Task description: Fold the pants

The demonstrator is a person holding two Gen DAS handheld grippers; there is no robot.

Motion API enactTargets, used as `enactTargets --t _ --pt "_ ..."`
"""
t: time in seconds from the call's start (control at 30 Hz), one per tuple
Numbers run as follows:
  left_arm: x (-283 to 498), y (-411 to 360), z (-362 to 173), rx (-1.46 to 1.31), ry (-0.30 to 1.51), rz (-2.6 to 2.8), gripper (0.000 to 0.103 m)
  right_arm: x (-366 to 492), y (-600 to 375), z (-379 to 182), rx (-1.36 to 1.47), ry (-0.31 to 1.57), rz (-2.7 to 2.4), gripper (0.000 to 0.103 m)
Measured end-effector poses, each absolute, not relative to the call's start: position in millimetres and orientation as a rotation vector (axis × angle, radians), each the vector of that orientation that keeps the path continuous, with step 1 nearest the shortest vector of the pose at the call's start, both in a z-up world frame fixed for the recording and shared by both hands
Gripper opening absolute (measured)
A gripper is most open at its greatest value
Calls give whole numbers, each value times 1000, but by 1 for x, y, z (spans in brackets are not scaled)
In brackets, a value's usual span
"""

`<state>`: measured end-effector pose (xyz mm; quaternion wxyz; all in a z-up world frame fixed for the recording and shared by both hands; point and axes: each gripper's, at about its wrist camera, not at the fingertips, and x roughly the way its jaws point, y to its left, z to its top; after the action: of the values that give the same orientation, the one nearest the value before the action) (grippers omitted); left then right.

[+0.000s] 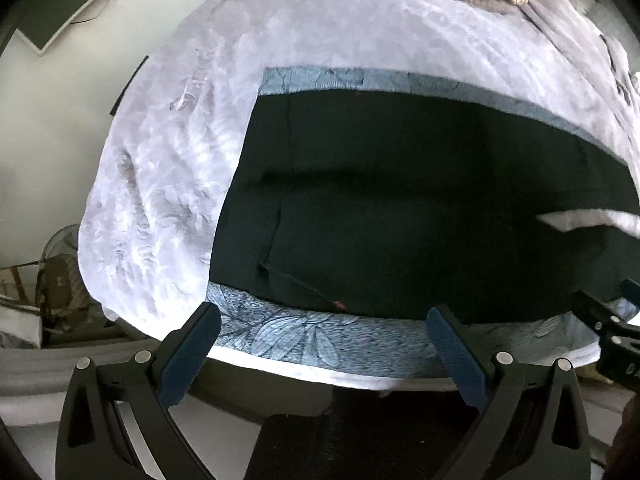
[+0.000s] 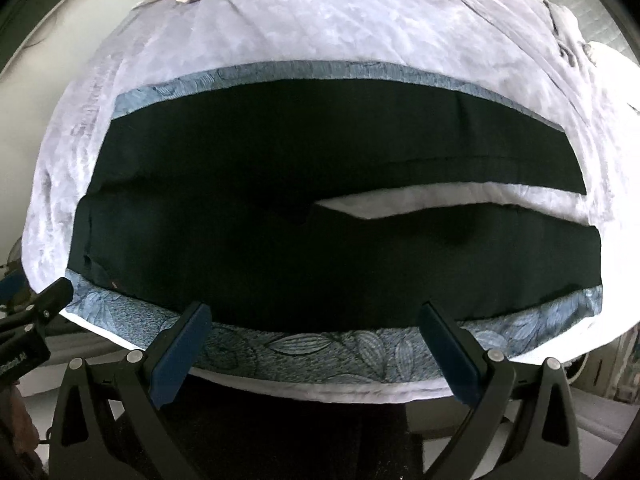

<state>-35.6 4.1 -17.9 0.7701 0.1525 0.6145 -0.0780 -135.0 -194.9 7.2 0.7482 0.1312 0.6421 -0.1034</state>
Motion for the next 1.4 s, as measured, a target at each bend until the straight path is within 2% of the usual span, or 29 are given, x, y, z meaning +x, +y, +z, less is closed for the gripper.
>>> enactTargets --t 0.7,0.9,0.93,0.97,1.0,1.03,1.17,1.4 --pt "-26 23 -72 320 1400 -242 103 -141 -192 -29 363 1458 -277 103" --pt "-15 47 -92 75 1466 -373 103 -181 -238 -48 818 1321 -115 102" --pt "-14 52 -96 39 1479 -387 99 -190 -246 -53 883 1309 -101 100" --pt "-13 55 -98 25 1486 -392 91 -201 -252 -59 952 1299 -86 93" --pt "-12 60 -102 8 1507 -401 90 -215 -259 -67 1039 1289 -68 82" --pt "-12 63 -104 -4 1513 -408 90 -224 -262 -73 1092 1283 -58 81" --pt "-14 67 -104 -21 1510 -421 90 -249 -262 -94 1233 1258 -16 80" --pt "-18 74 -102 -36 1504 -419 90 -230 -245 -116 1402 1119 125 81"
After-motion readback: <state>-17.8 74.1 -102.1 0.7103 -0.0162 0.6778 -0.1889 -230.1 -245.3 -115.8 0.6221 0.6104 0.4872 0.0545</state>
